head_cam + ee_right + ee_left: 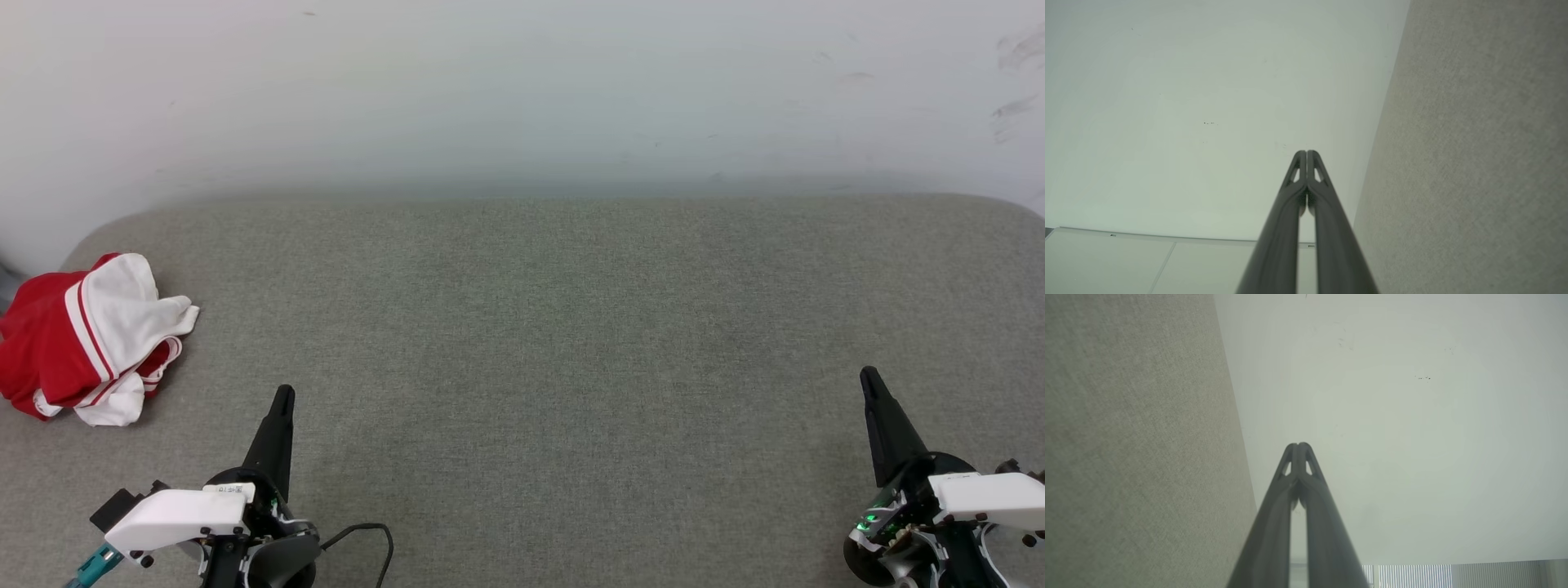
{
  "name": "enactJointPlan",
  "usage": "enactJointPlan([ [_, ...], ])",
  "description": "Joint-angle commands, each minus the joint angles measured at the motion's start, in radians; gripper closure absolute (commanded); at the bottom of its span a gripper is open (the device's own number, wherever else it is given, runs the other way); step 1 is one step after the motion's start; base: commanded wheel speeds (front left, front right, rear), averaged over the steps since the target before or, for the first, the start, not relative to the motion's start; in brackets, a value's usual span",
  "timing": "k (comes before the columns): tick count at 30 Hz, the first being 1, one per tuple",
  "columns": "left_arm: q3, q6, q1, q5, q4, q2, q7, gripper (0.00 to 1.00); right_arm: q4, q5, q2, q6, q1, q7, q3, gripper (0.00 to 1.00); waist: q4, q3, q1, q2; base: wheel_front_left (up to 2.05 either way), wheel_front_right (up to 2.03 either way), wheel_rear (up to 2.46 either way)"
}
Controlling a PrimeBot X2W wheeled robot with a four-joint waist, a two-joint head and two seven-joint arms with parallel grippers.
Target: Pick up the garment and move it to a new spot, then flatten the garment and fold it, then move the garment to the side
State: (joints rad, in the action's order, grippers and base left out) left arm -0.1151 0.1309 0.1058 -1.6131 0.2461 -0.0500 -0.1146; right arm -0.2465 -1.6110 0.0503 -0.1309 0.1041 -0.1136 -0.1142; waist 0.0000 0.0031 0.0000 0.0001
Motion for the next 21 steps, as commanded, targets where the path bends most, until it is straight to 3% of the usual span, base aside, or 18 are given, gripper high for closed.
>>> enactJointPlan([
  [1,-0.002,0.003,0.005,0.000,-0.002,0.003,-0.002,1.00,-0.001,-0.004,0.000,0.000,0.011,0.000,0.001,1.00,0.000,0.000,0.0000,-0.0001,0.00,0.00,0.00],
  [21,-0.002,0.003,0.005,0.000,-0.002,0.003,-0.002,1.00,-0.001,-0.004,0.000,0.000,0.011,0.000,0.001,1.00,0.000,0.000,0.0000,-0.0001,0.00,0.00,0.00],
])
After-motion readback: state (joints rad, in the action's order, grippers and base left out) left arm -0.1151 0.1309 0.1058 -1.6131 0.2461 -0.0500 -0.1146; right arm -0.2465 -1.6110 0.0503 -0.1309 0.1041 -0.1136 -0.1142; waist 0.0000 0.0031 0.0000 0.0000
